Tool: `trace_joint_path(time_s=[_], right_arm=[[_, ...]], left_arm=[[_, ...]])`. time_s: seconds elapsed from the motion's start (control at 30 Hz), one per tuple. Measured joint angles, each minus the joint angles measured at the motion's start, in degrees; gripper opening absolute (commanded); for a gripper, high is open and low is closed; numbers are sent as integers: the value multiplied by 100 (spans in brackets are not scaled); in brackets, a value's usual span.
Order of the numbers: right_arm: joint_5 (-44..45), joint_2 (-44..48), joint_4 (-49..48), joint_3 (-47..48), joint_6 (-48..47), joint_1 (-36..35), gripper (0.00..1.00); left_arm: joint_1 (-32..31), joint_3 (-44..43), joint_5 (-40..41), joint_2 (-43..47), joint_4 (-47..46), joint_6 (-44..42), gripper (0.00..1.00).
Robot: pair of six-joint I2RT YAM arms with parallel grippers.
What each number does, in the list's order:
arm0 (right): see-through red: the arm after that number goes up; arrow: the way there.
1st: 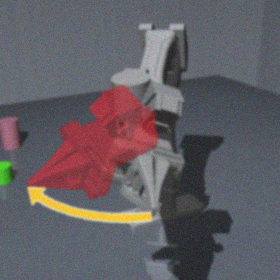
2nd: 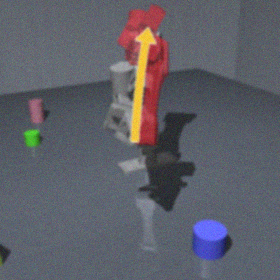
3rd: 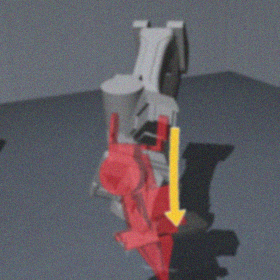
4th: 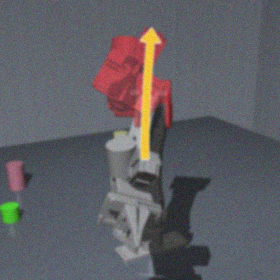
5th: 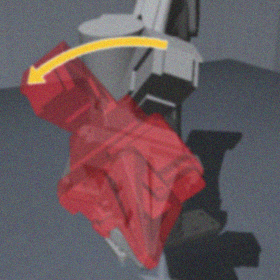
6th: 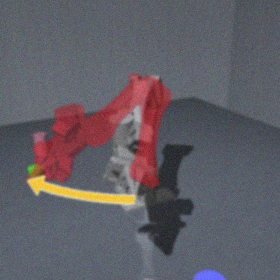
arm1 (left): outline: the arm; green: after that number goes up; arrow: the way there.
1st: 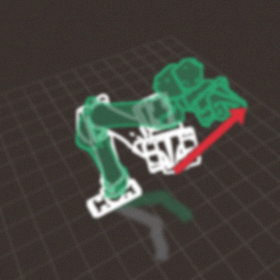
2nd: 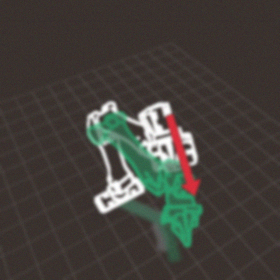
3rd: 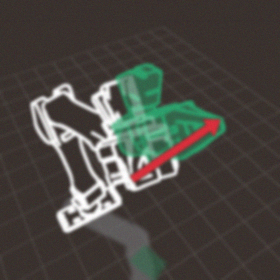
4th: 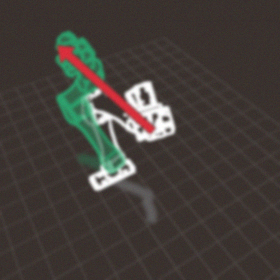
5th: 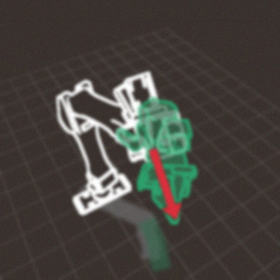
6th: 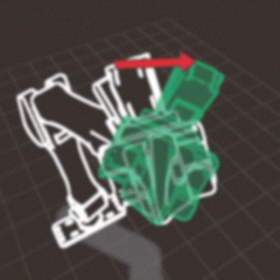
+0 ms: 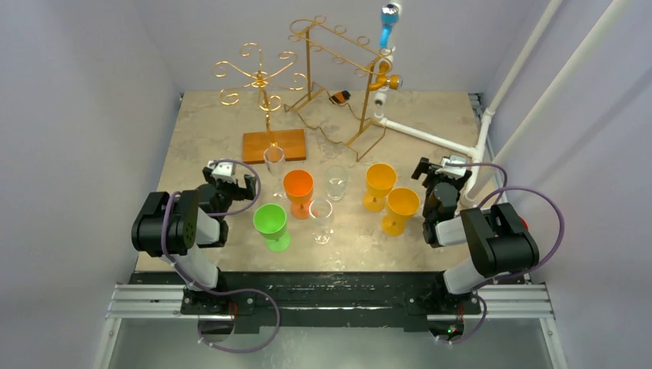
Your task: Place the wine glass upside down on the wine glass rack
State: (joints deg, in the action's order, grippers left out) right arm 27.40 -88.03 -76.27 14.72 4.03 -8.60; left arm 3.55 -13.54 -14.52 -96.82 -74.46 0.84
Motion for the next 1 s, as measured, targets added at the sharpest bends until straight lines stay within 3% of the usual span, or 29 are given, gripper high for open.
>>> trace_joint_path(time_s=[0.47,0.6,0.7,0.83,1.0], right_arm=[[31,387,-293,-380,-42,-2,99],[269,1453,857,-225,238,-2,99],[262,2264,2302,437,686,-2,99],[-133,2706,3832,1375,1502,-7,99],[-1429,2824,5191,1755,2354,0,99]], left_arm=[[4,-7,-26,28,22,0,100],[111,-11,-177,380,238,57,100],[319,-326,-363,1047,1270,157,100],[422,-1860,-658,1572,3491,55,100],[581,-3121,-1097,1893,5451,-133,100]])
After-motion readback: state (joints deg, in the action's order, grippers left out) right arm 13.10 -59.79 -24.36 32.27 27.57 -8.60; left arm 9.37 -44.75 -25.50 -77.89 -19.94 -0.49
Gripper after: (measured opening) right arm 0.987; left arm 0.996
